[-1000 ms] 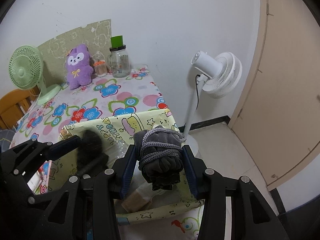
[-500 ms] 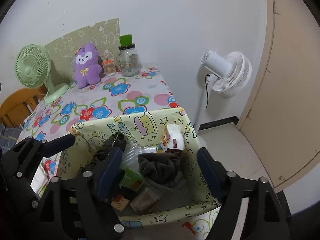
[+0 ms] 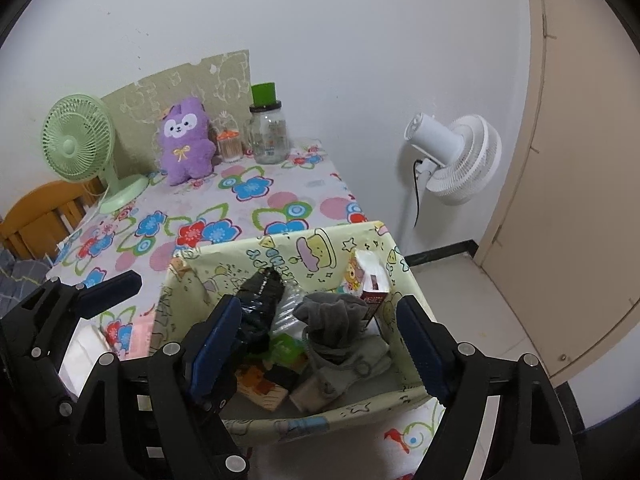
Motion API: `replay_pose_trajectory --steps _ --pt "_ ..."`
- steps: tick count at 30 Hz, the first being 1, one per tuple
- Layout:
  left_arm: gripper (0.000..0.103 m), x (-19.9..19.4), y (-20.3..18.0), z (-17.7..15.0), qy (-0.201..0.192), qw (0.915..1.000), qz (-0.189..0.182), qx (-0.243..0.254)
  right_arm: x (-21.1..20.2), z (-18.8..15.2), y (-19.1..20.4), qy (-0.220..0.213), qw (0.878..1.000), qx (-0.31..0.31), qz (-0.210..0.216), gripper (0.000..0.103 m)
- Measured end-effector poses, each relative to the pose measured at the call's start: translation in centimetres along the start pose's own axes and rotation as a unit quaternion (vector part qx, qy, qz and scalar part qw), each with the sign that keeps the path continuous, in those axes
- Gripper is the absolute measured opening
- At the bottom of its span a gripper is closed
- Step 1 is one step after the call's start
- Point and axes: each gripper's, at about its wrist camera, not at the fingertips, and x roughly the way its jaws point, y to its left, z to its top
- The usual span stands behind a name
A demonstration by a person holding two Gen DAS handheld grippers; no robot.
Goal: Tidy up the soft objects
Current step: 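Open the left tool over the gift box while the right tool releases the grey hat inside, then withdraw both tools from the gift box toward the white cotton pad pack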
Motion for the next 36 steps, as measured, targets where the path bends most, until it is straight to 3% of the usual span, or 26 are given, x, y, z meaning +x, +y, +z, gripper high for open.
replay_pose_trajectory --steps 36 --pt "0.093 -7.7 4.1 -3.7 -0.039 0.9982 0.038 -0.027 -7.1 -1.5 6.7 -0.060 0.997 -0.033 0.016 0.085"
